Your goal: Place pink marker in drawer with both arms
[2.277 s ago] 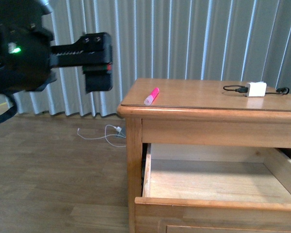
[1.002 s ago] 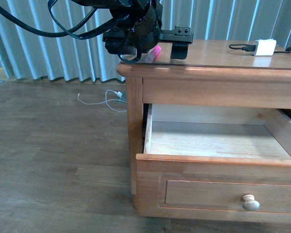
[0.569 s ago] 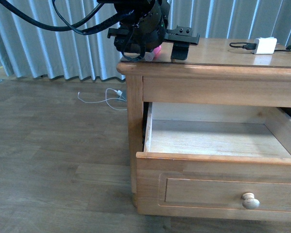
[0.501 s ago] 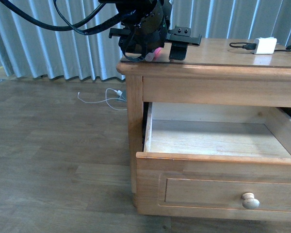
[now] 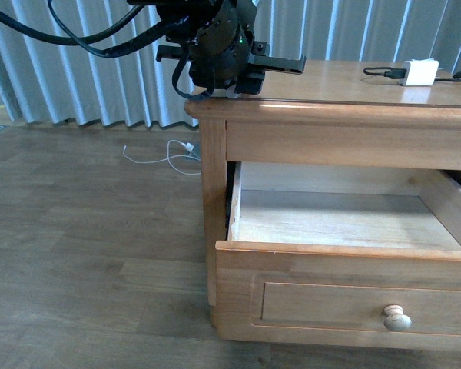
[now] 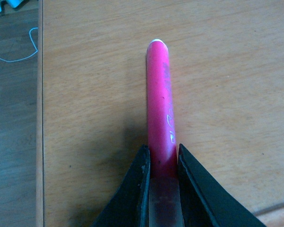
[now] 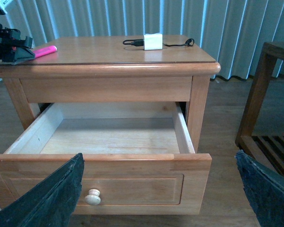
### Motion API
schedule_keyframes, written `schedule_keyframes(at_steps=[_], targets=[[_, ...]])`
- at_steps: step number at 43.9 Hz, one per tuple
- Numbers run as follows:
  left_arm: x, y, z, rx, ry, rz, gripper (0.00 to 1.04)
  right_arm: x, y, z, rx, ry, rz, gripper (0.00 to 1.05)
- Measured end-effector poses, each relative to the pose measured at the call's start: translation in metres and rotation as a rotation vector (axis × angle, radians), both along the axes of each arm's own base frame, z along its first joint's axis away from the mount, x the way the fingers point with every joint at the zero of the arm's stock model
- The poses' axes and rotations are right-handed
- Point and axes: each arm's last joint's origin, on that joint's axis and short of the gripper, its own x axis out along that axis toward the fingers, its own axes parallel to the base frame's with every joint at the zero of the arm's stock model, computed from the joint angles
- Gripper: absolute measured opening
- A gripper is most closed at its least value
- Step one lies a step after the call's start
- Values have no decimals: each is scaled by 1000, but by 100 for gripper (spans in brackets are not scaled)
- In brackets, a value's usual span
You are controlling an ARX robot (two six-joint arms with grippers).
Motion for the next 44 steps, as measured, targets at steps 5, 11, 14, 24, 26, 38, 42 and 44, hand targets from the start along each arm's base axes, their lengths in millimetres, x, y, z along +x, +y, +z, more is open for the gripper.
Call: schedule_keyframes(at_steps=[5,11,14,24,26,38,42,44], targets=[[-11,4,1,-23,-26,-66,15,0,0,0,0,0,0,96],[-31,7,7,-29,-51,-165,14,0,0,0,0,0,0,96],[-49,6,14,-30,-70,-240,14,0,0,0,0,0,0,96],[-95,-7,7,14,-64,-470,14,0,0,0,0,0,0,96],[-98,-10,2,30,-58,-494,14,0,0,0,0,0,0,96],[-91,-31,-41,125,11,-508,14,0,0,0,0,0,0,96],[-84,-40,-61,138,46,-512,14,0,0,0,0,0,0,96],[-81,-44,-69,146,59,-506,14,0,0,0,0,0,0,96]])
